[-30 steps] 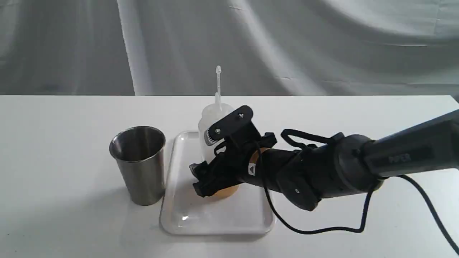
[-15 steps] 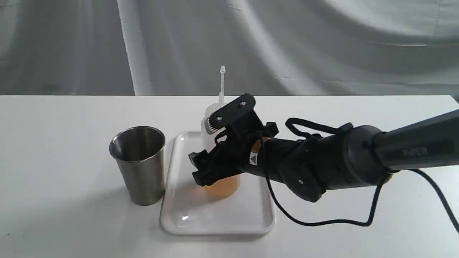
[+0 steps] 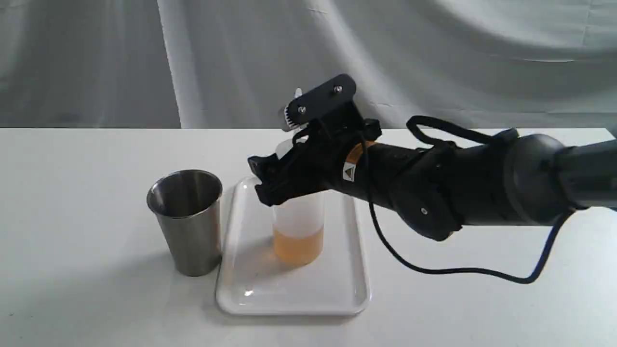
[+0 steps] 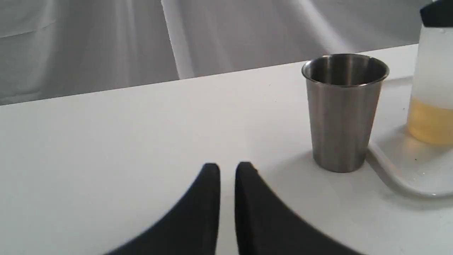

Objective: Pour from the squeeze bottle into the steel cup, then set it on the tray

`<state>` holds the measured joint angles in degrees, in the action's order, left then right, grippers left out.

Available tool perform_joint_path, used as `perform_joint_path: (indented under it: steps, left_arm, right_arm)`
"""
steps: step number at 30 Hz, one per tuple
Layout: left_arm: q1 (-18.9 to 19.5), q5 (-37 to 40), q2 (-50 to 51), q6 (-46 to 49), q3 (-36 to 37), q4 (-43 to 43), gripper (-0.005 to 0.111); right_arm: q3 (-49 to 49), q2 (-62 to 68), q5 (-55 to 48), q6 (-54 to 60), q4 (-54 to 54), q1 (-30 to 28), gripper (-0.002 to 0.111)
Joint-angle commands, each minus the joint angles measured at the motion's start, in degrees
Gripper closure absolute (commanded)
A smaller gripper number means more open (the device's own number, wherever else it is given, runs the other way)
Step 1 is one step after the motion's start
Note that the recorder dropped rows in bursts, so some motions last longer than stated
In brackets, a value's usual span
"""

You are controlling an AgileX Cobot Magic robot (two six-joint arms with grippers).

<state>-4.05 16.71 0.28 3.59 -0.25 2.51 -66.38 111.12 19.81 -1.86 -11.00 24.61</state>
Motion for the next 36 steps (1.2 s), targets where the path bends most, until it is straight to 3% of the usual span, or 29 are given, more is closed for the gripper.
perform_joint_path:
  steps: [1,8,15,22,32,36]
  left_arm:
    - [-0.2,-0.4,-0.3,-0.1,0.3,0.0,0.098]
    - [-0.2,-0.4,-0.3,-0.1,0.3,0.0,0.098]
    - [-0.2,-0.4,-0.3,-0.1,0.3,0.0,0.098]
    - [-0.2,-0.4,-0.3,-0.1,0.3,0.0,0.098]
    - [-0.2,-0.4,-0.3,-0.1,0.3,0.0,0.098]
    - [-0.2,-0.4,-0.3,-0.1,0.3,0.0,0.098]
  right_arm:
    - [-0.4,-4.2,0.1,-0.3,0.1,0.0,0.024]
    - [-0.4,-12.8,-6.4,-0.3,-0.6,0.0,0.024]
    - [0.6,-21.9,-14.8,-2.2,-5.4,0.0,0.033]
    - [9.1,-33.4,-14.8,-8.7,-5.9,0.0,0.056]
    - [22.8,-49.6,-14.2,-8.9,-6.6,0.0,0.107]
    - [26.3,-55.5,-13.9,-9.1,-6.6,0.0,0.108]
